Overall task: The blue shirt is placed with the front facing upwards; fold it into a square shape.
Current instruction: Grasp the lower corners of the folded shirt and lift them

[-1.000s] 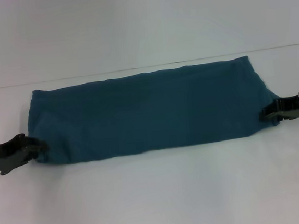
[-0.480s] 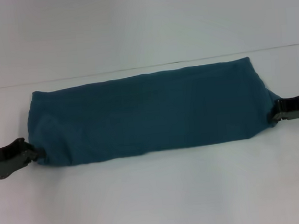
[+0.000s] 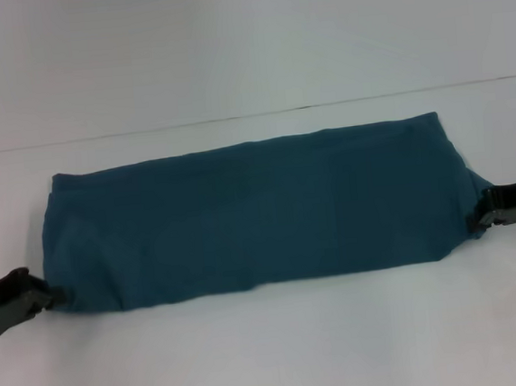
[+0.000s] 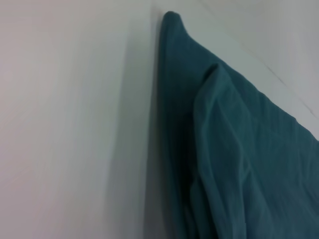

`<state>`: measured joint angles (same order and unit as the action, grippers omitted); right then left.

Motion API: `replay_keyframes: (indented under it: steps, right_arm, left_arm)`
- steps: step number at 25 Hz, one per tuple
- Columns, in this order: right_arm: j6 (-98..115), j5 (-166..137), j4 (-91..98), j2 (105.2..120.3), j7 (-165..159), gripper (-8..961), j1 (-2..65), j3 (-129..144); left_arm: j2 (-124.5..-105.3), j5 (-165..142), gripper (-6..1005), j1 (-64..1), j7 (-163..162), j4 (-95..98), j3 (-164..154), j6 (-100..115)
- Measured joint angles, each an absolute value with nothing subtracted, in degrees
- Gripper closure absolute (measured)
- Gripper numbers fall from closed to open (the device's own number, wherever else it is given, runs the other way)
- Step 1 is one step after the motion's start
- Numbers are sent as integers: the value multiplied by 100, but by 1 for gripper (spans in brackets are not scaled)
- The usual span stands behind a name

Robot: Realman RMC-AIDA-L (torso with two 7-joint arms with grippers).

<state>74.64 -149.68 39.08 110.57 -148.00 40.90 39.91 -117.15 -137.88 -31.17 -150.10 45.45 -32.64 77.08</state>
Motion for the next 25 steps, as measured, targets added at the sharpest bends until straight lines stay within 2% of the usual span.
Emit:
replay_keyframes:
  steps: [7,16,25]
  right_arm:
    - [7995,-14969,4091,11129,-14801,914,4007,3990]
    - [8302,-14960,4294,11139,-14808,892,3820,3967]
    - [8262,-14958,4304,11041,-14791,871,3788,3799]
  left_arm:
    - [-11929,-13761,957,-2717,-15105,5237,-3262,8282]
    - [-12000,-13760,938,-2441,-15093,5367,-3192,8548]
    - [-11868,-13670,920,-2490,-15057,5215,-2408,8576]
